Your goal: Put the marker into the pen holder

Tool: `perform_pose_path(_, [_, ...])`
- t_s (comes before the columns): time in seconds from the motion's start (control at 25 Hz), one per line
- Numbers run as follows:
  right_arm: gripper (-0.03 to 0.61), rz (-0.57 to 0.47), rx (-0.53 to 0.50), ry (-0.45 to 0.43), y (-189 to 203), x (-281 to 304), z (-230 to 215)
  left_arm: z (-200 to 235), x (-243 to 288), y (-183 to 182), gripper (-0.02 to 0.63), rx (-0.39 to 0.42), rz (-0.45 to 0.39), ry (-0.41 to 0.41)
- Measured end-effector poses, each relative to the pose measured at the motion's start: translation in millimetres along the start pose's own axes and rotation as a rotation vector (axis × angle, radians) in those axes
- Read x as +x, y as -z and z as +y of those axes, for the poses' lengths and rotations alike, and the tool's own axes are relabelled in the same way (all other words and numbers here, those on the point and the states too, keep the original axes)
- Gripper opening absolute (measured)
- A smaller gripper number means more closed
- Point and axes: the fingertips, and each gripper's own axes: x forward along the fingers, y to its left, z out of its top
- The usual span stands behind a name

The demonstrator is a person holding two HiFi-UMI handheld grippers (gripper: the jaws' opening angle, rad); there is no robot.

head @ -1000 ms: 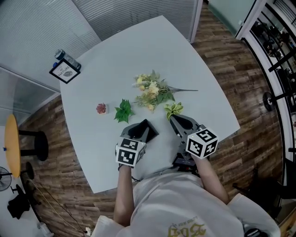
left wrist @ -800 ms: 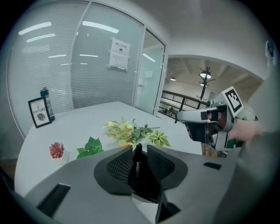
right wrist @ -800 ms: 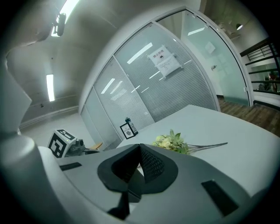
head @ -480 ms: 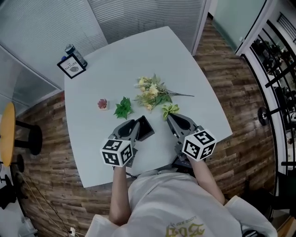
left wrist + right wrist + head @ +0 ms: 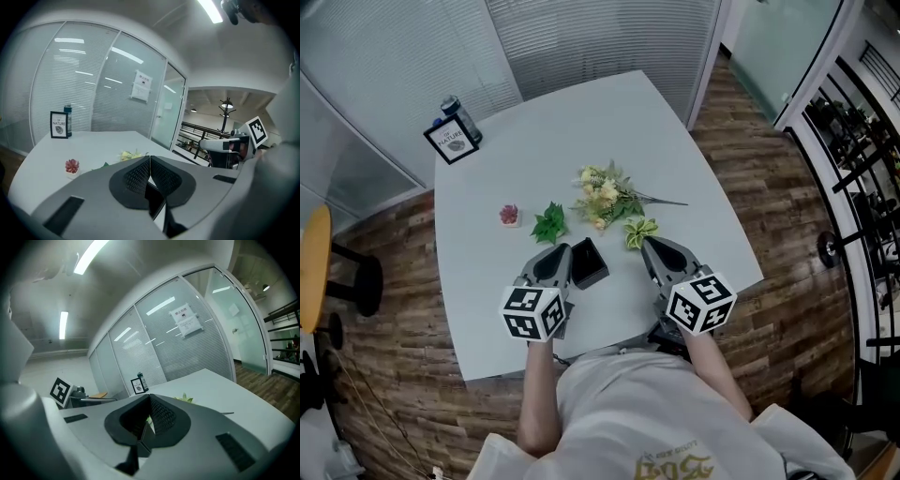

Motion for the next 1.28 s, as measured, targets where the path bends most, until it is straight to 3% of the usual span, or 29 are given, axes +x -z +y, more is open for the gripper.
perform_pose_path(0.56, [0.017,0.017,-0.003,0.011,5.5,-1.8,-2.4,-9.7,3.7,9.7,0.014,0.056,0.054,0.035])
perform_pose_path(1.28, [0.017,0.022,0.015,0.016,9.8,-3.9,-5.2,-5.8,2.3,13.6,0.014,0.051,0.061,0.030])
